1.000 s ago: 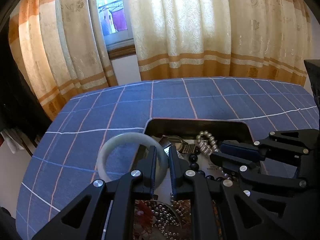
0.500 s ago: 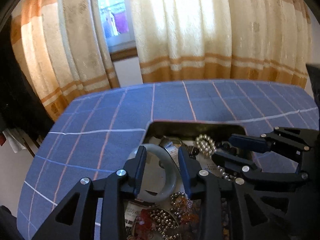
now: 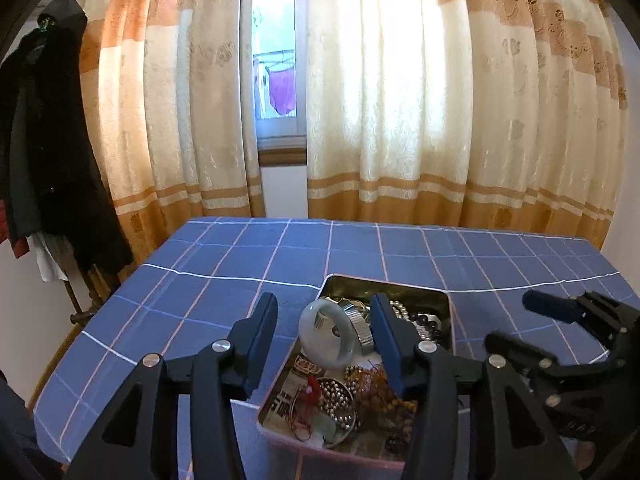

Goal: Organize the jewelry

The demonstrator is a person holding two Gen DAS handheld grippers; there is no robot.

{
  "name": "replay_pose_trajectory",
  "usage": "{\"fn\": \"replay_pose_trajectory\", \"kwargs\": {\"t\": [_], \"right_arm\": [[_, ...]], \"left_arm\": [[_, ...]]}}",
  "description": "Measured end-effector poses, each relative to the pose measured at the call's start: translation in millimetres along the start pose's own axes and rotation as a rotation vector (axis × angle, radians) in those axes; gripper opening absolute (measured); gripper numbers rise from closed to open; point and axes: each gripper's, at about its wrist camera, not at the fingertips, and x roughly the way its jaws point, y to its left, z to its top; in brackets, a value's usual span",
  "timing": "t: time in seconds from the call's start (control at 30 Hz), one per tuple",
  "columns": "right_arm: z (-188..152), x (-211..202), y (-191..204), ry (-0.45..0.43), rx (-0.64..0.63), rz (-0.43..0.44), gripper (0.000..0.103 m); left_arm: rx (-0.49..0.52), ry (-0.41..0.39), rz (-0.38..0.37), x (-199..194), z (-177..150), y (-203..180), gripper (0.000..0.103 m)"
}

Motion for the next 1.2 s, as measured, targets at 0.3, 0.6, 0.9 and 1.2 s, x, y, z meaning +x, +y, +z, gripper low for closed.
{"fn": "replay_pose_trajectory", "kwargs": {"t": [0.3, 0.6, 0.9, 1.2], "right_arm": [[5, -29, 5, -0.055, -0.013, -0.014, 0.075], [2, -34, 3, -0.065, -0.009, -0.017, 0.075], [3, -37, 3, -0.067, -0.011, -0.008, 0.075], [2, -37, 6, -0.067, -0.010, -0.008, 0.075]], "left_arm": [[-0.019, -0.011, -0.010, -15, -7, -3, 0.054], [-0.014, -0.013, -0.013, -18, -9, -7, 0.054], [-0.013, -0.011, -0.014, -18, -10, -7, 0.055], [-0.013, -0.005, -0.013, -17, -13, -6, 0.055]]}}
